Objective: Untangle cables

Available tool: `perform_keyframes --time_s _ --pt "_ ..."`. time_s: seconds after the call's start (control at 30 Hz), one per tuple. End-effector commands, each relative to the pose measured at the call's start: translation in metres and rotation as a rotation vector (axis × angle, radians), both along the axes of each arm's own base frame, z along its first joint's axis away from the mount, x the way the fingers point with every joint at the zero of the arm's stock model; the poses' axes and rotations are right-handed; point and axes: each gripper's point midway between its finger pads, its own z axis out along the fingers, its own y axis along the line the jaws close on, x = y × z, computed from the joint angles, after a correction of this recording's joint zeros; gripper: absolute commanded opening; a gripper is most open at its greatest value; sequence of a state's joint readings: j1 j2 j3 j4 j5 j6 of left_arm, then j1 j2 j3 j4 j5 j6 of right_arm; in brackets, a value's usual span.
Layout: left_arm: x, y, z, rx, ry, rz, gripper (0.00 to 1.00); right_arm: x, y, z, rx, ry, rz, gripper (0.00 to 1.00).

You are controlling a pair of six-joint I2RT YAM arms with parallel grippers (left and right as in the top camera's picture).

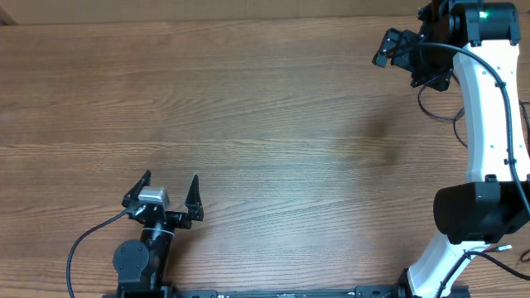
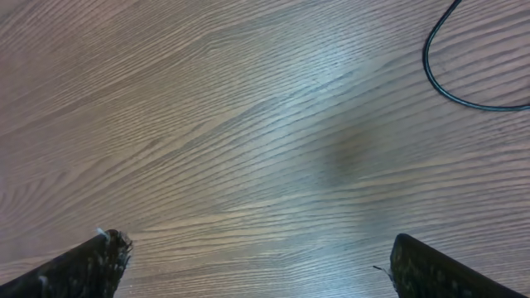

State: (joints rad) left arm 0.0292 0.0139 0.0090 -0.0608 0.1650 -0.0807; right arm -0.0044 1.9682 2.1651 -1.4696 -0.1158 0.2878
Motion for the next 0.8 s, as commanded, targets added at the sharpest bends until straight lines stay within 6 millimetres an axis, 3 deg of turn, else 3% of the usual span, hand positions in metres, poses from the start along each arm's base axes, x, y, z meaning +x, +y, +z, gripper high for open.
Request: perform_keyframes --time_s 0.0,0.53,0.77 --pt "0.000 0.001 -0.001 0.055 -0.009 0.001 1.00 -0.001 0.000 0.004 -0.002 -0.011 0.001 1.00" --pt "0.001 0.032 -0.004 -0.001 0.013 0.181 1.00 -0.001 0.000 0.004 -0.002 -0.011 0.001 1.00" --pt "0.001 0.030 -0.004 0.002 0.011 0.170 1.00 -0.001 0.000 0.004 -0.002 -0.011 0.001 1.00"
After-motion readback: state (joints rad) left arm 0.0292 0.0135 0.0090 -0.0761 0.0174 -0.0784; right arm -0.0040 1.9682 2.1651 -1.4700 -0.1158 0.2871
